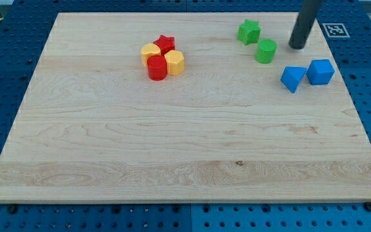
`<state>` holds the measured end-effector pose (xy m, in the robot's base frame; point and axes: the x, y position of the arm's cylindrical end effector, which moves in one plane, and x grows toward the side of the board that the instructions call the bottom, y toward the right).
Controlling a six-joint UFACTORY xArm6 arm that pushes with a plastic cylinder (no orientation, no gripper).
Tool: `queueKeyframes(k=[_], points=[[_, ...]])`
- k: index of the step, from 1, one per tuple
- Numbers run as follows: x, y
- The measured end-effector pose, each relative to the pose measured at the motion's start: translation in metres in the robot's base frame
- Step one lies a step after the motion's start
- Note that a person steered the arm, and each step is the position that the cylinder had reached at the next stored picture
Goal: Push the blue blocks towards the bottom of the board
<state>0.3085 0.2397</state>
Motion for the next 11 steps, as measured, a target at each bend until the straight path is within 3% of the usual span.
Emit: queueKeyframes(k=[1, 2, 9, 11], points=[[0.027, 0.048], [0.048, 0.061], [0.081, -0.037], [0.127, -0.065]])
